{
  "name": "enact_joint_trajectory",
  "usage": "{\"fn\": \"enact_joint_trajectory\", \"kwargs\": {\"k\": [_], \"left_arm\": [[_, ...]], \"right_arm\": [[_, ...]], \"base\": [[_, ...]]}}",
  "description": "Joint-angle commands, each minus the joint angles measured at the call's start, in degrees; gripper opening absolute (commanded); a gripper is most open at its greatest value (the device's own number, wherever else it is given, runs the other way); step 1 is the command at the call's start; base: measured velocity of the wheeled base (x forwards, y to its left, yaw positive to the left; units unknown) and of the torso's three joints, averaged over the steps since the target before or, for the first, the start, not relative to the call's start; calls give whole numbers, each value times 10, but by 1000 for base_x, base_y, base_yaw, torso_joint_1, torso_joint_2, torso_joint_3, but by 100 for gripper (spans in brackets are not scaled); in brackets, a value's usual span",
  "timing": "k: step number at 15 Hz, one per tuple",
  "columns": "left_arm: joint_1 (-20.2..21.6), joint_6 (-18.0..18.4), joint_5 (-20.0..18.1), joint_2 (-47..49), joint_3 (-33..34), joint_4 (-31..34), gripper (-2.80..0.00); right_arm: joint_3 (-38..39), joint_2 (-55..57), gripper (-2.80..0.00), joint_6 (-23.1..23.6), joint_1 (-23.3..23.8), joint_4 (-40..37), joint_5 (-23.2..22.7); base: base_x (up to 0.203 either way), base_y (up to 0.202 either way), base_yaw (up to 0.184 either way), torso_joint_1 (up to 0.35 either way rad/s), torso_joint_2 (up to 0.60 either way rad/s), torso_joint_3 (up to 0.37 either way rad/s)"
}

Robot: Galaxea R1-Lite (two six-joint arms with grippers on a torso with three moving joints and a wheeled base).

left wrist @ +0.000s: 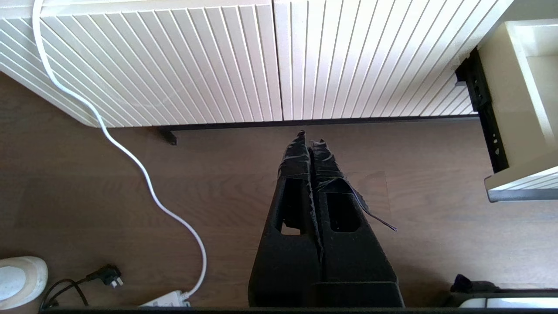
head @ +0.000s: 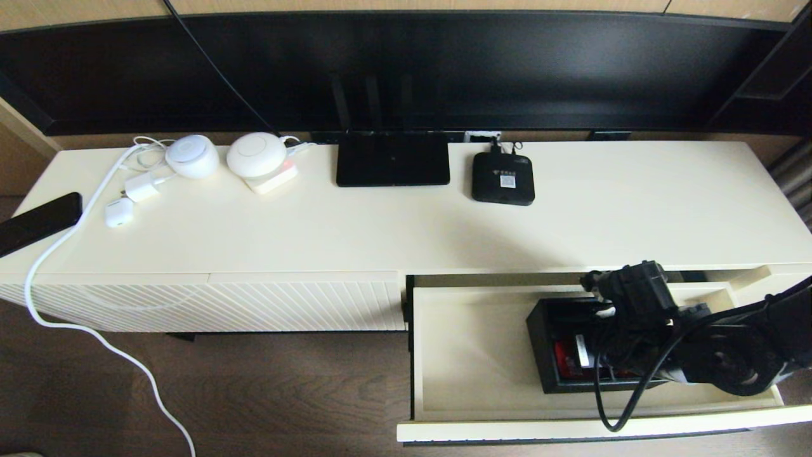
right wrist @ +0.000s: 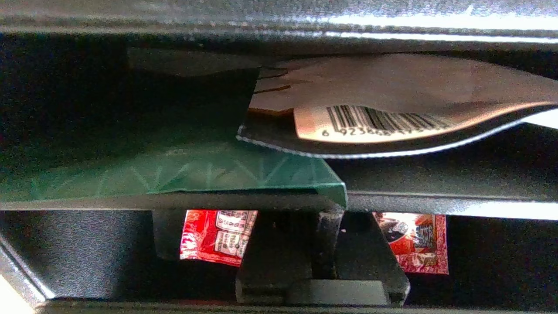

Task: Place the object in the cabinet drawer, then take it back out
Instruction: Put the storage box in the drawer

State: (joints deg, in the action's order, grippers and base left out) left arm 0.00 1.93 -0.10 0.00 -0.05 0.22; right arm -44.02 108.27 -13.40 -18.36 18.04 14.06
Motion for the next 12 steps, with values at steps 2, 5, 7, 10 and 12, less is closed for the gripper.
{"fn": "enact_joint_trajectory", "kwargs": {"k": [2,5,7,10,12], "left_arm": [[0,0,0,1,0,0,-280],[0,0,0,1,0,0,-280],[0,0,0,1,0,0,-280],[0,0,0,1,0,0,-280],[0,0,0,1,0,0,-280]], "right_arm": [[1,24,-280,0,1,17,3],[-2,25,0,0,2,18,11],[-3,24,0,0,2,18,11],[1,-10,0,1,2,16,11],[5,-69,0,17,2,7,12]], "base": [[0,0,0,0,0,0],[0,0,0,0,0,0],[0,0,0,0,0,0],[0,0,0,0,0,0],[0,0,0,0,0,0]]}}
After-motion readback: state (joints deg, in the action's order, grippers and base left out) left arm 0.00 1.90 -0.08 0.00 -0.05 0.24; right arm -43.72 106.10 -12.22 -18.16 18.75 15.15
